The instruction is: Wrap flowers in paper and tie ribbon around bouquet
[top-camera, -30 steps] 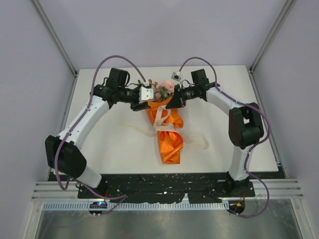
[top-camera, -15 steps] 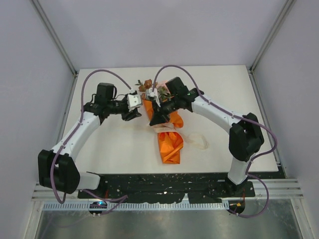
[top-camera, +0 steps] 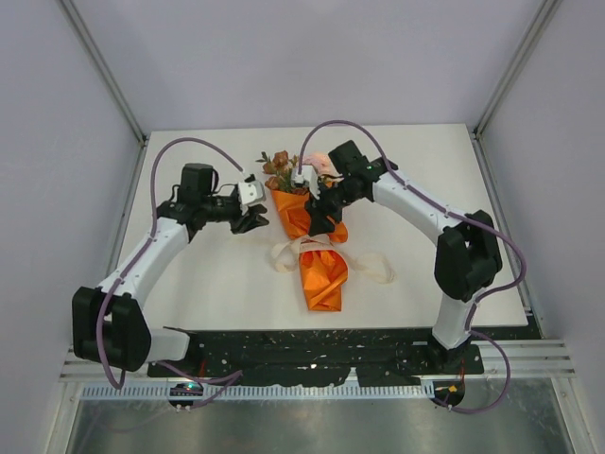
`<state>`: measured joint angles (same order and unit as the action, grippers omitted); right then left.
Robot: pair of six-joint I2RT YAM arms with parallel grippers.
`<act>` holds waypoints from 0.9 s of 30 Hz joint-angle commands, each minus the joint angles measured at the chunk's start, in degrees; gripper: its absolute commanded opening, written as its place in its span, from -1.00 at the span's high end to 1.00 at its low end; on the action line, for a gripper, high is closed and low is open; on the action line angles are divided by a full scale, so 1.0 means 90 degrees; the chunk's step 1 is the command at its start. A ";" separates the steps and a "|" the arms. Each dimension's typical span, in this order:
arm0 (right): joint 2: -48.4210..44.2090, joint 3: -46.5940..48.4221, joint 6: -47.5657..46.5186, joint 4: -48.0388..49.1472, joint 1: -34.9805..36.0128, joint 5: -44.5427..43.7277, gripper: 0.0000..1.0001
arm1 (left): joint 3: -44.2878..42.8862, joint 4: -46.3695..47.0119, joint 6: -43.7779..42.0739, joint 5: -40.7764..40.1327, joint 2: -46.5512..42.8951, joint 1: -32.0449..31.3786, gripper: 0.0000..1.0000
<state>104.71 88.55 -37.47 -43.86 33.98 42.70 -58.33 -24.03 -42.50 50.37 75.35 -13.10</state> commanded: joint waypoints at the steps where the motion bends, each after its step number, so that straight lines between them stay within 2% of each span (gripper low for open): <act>1: 0.0006 0.0288 -0.0435 -0.0215 -0.0123 -0.0700 0.01 | -0.0091 0.0560 0.0482 0.0360 0.0298 -0.0175 0.27; 9: 0.0700 0.0346 -0.0563 0.0009 -0.0123 -0.1004 0.02 | -0.0736 0.0804 0.2327 0.0263 0.1148 -0.0175 0.25; 17: 0.1003 0.0493 -0.0601 0.0019 -0.0094 -0.1092 -0.01 | -0.1000 0.1058 0.3471 0.0136 0.1803 -0.0155 0.24; 18: 0.0993 0.0493 -0.0641 0.0010 -0.0074 -0.1101 0.05 | -0.1039 0.1098 0.3579 0.0126 0.1861 -0.0155 0.24; 19: 0.0974 0.0483 -0.0660 0.0019 -0.0074 -0.1102 0.23 | -0.1078 0.1108 0.3657 0.0126 0.1939 -0.0165 0.26; 21: 0.0877 0.0483 -0.0680 0.0019 -0.0074 -0.1063 0.47 | -0.1224 0.1050 0.3794 0.0107 0.2066 -0.0155 0.29; 26: 0.0466 0.0327 -0.0719 0.0068 -0.0074 -0.0858 0.90 | -0.1644 0.0630 0.3794 0.0291 0.2398 -0.0165 0.38; 27: 0.0388 0.0298 -0.0758 0.0068 -0.0084 -0.0780 0.89 | -0.1702 0.0581 0.3775 0.0340 0.2467 -0.0165 0.40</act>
<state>113.51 90.76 -43.20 -44.62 32.95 33.36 -69.80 -17.96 -10.31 51.24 96.23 -14.66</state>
